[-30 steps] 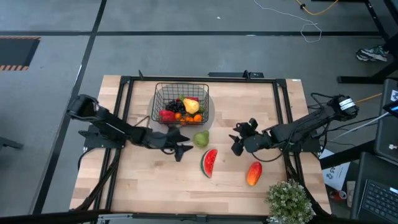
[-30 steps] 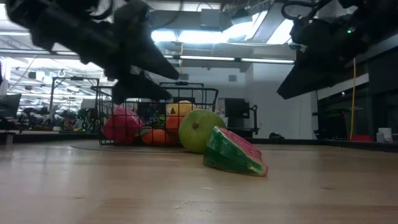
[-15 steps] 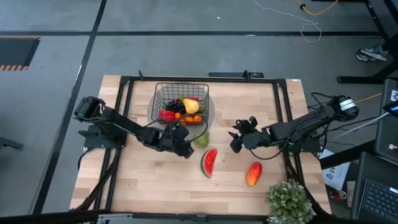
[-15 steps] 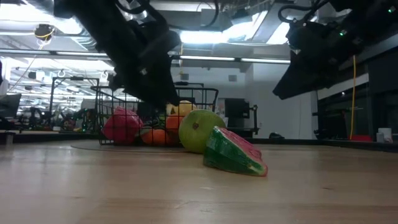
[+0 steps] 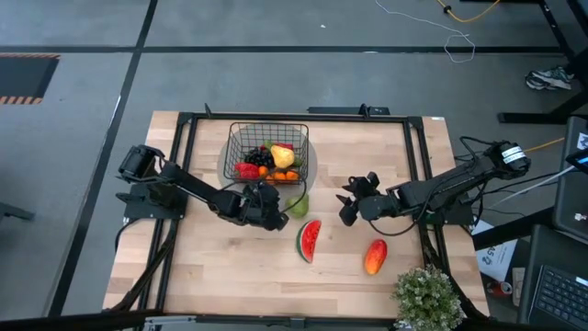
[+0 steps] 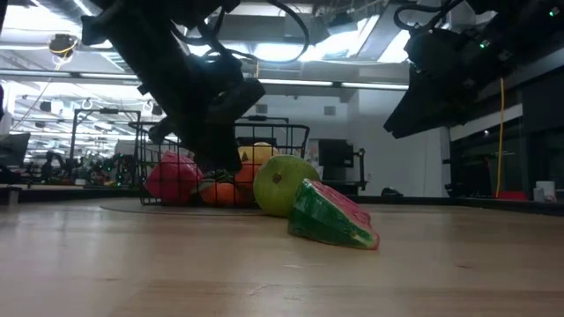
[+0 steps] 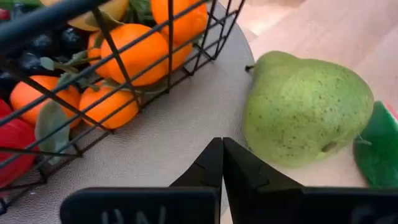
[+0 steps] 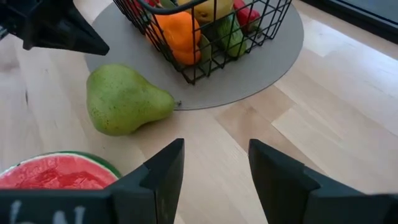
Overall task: Build produce basket
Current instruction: Put the green pear into the wire basket
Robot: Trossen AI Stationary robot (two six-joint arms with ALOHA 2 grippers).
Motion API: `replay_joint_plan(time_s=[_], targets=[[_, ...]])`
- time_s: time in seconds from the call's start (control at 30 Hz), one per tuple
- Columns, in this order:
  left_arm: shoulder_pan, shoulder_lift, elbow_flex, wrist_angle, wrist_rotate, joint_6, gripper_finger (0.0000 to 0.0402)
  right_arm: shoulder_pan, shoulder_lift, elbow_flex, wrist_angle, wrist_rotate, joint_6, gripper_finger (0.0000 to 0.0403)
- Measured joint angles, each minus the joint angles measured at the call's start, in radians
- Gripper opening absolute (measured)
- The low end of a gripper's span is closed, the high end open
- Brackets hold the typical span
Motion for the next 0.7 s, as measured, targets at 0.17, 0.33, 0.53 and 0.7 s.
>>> replay_joint_plan(time_s=[0.17,0.33,0.53,0.7], targets=[[0.0,0.0,0.0,0.006,-0.021,-0.003,0.0001,0.0,0.0,0.0,0.0,0.0,0.0,0.0181],[0.0,0.018,0.0,0.061,-0.003,-0.001,0.0001,0.0,0.0,0.0,-0.001,0.001,0.0,0.0181],[-0.002,0.079,0.001,0.133,0.021,0.002,0.0,0.0,0.0,0.0,0.007,0.002,0.001,0.0181],[-0.001,0.134,0.053,0.164,0.021,0.022,0.0,0.0,0.0,0.0,0.023,0.002,-0.001,0.0181]])
